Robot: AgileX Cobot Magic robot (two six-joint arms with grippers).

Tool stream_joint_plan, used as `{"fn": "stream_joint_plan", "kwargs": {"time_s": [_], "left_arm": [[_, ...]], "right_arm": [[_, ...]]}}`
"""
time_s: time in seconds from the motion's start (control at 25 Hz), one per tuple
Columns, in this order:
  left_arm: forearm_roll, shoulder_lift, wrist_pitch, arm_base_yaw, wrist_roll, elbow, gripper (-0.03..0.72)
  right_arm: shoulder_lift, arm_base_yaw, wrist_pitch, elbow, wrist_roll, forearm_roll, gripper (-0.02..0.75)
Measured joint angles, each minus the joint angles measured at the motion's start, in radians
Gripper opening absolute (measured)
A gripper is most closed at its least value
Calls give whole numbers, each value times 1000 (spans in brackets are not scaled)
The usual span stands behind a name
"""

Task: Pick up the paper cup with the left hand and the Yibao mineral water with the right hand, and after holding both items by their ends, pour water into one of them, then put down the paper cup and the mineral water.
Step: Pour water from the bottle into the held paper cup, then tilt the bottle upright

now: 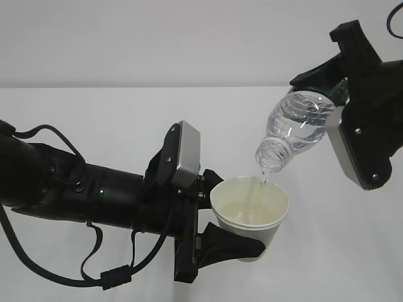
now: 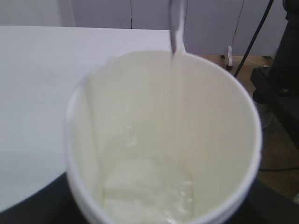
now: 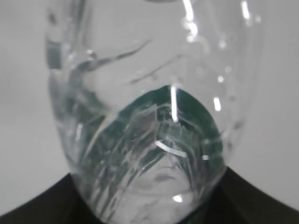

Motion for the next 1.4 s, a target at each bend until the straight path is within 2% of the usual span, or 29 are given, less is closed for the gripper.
{"fn": "stream_joint_plan", "kwargs": {"time_s": [1.4], "left_arm": [[0, 0, 23, 0, 0, 0, 467]], "right_arm": [[0, 0, 2, -2, -12, 0, 414]]}}
